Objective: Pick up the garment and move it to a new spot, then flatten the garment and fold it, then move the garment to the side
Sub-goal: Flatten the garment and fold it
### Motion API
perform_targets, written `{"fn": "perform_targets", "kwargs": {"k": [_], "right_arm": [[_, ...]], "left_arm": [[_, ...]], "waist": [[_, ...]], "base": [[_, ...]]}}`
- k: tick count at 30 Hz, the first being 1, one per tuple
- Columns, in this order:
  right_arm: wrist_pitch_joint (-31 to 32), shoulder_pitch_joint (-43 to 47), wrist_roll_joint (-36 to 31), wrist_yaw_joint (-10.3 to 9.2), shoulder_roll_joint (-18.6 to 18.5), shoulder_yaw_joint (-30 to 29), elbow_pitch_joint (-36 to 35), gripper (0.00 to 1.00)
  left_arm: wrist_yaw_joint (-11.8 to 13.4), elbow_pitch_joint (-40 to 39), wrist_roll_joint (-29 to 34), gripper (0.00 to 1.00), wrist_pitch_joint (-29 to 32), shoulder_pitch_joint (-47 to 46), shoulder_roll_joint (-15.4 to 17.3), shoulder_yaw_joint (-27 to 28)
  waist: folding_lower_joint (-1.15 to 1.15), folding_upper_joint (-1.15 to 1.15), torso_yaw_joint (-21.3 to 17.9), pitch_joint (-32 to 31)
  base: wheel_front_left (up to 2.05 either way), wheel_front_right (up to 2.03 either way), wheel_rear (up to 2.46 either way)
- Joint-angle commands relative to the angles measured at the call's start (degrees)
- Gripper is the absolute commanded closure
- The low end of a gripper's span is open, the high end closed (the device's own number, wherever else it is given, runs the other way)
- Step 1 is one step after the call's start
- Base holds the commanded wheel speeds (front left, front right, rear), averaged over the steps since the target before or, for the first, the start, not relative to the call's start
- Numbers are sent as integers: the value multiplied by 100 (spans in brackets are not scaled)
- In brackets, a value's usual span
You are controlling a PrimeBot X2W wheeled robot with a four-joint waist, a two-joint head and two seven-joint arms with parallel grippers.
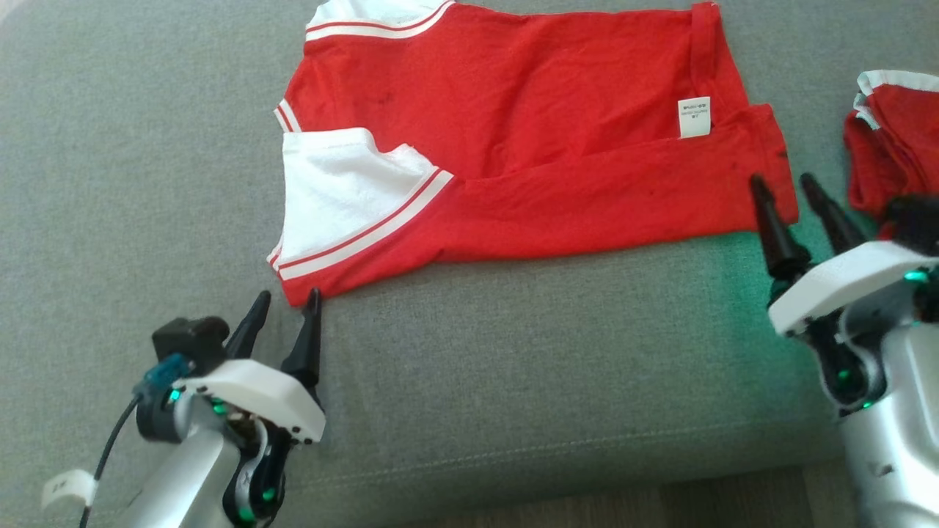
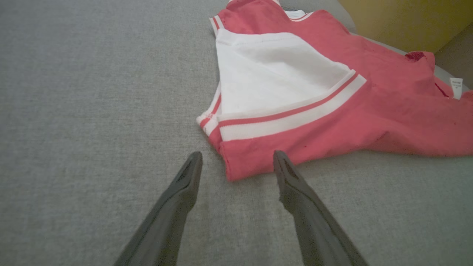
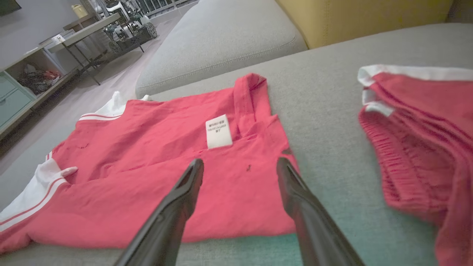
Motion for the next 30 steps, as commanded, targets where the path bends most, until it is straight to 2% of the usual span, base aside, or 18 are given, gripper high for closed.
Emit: {"fn": "perform_targets", "kwargs": {"k": [1, 4, 8, 10, 11, 18, 23, 25, 30], "right_arm": [[36, 16, -65, -2, 56, 31, -262, 0], [77, 37, -138, -2, 169, -50, -266, 0], [93, -44, -440, -2, 198, -137, -194, 0], [96, -133, -638, -2, 230, -223, -118, 0], [99, -181, -753, -2, 236, -252, -74, 0], [270, -469, -1269, -2, 392, -633, 375, 0], [635, -480, -1583, -2, 528, -879, 642, 0], [756, -449, -1595, -2, 566, -879, 653, 100], [970, -175, -1532, -2, 495, -840, 210, 100]], "left_arm": [[21, -147, 49, 0, 34, -338, 109, 155], [-2, 53, 97, 0, 169, -543, 84, 72], [-179, 253, 152, 3, 422, -738, 53, -146], [-271, 381, 175, 76, 544, -855, 23, -252], [-309, 441, 186, 100, 580, -903, 9, -292], [-453, 666, 165, 100, 441, -995, -38, -330], [-516, 719, 157, 100, 333, -1002, 14, -320], [-529, 726, 161, 100, 328, -1006, 25, -336], [-554, 678, 169, 100, 312, -981, 170, -332]], "waist": [[0, 0, 11, 3], [0, 0, -1, 16], [0, 0, -35, 77], [0, 0, -41, 142], [0, 0, -39, 166], [0, 0, 56, 232], [0, 0, 135, 216], [0, 0, 161, 194], [0, 0, 141, 99]], "base": [[0, 0, 0], [0, 0, 0], [0, 0, 0], [0, 0, 0], [0, 0, 0], [0, 0, 0], [0, 0, 0], [0, 0, 0], [0, 0, 0]]}}
